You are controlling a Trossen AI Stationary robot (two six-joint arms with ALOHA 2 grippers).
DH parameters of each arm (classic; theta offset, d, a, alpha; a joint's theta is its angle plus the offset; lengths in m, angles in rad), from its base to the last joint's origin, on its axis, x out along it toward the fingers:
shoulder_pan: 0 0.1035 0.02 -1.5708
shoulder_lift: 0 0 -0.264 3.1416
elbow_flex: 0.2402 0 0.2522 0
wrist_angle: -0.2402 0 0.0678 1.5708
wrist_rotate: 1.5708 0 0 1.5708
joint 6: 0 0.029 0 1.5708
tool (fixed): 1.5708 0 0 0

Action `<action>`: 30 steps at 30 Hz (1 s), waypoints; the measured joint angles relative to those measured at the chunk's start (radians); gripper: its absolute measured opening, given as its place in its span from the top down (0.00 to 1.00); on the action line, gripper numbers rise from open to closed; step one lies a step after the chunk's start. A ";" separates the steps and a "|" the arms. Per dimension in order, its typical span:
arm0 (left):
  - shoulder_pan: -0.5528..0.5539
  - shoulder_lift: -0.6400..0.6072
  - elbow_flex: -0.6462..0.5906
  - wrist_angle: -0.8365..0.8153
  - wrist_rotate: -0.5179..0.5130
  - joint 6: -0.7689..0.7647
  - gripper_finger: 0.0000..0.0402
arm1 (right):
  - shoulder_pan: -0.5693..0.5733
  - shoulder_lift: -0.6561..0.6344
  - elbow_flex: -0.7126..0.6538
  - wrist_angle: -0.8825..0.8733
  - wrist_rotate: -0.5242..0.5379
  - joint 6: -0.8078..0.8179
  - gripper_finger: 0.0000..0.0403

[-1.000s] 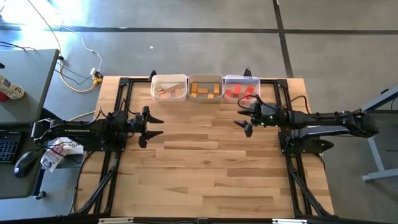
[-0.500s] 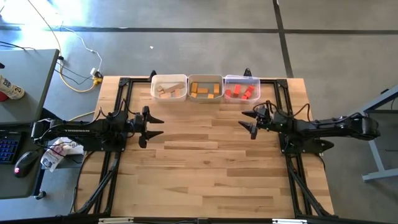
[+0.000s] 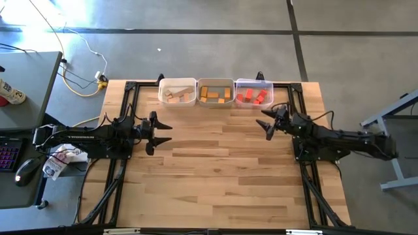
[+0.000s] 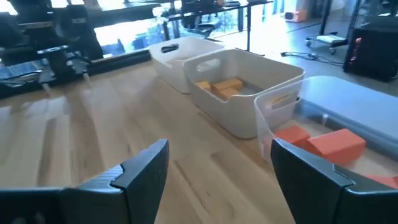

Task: Sort & place blocks by color
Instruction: Return to Home Position

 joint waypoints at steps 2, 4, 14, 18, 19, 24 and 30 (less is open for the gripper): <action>0.000 0.000 0.000 0.000 0.000 0.000 0.45 | -0.007 -0.048 0.000 -0.044 -0.020 0.006 0.34; 0.000 0.000 0.000 0.000 0.000 0.000 0.45 | -0.009 -0.088 0.000 -0.066 -0.022 0.020 0.34; 0.000 0.000 0.000 0.000 0.000 0.000 0.45 | 0.014 -0.210 -0.002 -0.050 -0.058 0.001 0.34; 0.000 0.000 0.000 0.000 0.000 0.000 0.45 | 0.014 -0.251 -0.002 -0.049 -0.017 0.002 0.34; 0.000 0.000 0.000 0.000 0.000 0.000 0.45 | 0.014 -0.260 -0.002 -0.049 0.006 0.003 0.34; 0.000 0.000 0.000 0.000 0.000 0.000 0.45 | 0.014 -0.290 -0.002 -0.067 0.136 0.027 0.34; 0.000 0.000 0.000 0.000 0.000 0.000 0.45 | 0.014 -0.288 -0.002 -0.124 0.156 0.088 0.34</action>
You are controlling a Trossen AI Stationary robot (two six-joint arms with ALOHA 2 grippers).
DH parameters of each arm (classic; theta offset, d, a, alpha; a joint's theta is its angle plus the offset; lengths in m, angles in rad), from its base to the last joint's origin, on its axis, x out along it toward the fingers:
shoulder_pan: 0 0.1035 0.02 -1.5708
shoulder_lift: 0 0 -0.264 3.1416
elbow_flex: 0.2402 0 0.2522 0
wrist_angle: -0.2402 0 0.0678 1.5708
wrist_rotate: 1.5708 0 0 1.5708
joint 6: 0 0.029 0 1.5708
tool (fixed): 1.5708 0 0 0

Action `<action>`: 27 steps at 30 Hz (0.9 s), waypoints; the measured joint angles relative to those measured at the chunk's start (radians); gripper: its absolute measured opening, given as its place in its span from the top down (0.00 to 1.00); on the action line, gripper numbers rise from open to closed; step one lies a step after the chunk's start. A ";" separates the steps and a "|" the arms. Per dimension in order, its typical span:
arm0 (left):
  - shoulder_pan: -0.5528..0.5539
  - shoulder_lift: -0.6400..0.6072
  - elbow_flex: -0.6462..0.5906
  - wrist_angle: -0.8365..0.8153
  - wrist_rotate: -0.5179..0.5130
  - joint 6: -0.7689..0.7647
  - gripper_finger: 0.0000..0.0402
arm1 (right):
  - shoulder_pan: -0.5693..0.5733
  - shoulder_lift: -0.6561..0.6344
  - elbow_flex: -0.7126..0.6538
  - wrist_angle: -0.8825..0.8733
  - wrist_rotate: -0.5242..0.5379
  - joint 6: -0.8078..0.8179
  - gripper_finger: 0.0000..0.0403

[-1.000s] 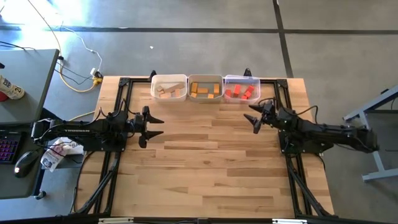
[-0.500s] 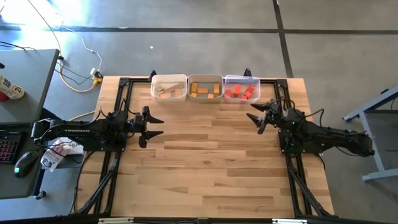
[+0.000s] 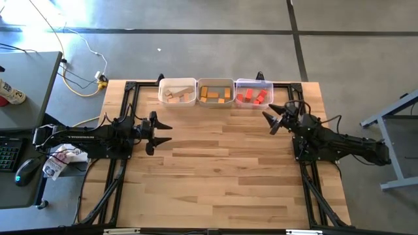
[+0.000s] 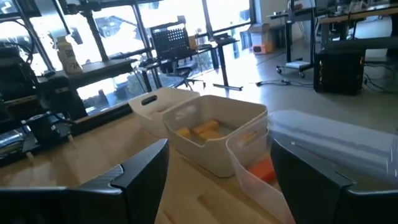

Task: Sort & place blocks by color
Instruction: Return to Home Position

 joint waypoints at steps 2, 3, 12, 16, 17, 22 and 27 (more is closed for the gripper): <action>0.000 0.000 0.000 0.000 0.000 0.000 0.45 | 0.000 0.000 0.000 -0.018 0.000 0.002 0.34; 0.000 0.000 0.000 0.000 0.000 0.000 0.45 | 0.000 0.000 0.000 -0.025 0.000 0.000 0.34; 0.000 0.000 0.000 0.000 0.000 0.000 0.45 | 0.000 0.000 0.000 -0.047 0.000 0.009 0.34; 0.000 0.000 0.000 0.000 0.000 0.000 0.45 | 0.000 0.000 -0.001 -0.047 0.000 0.009 0.34; 0.000 0.000 0.000 0.000 0.000 0.000 0.45 | 0.000 0.000 -0.001 -0.047 0.000 0.009 0.34; 0.000 0.000 0.000 0.000 0.000 0.000 0.45 | 0.000 0.000 -0.001 -0.047 0.000 0.009 0.34; 0.000 0.000 0.000 0.000 0.000 0.000 0.45 | 0.000 0.000 -0.001 -0.047 0.000 0.009 0.34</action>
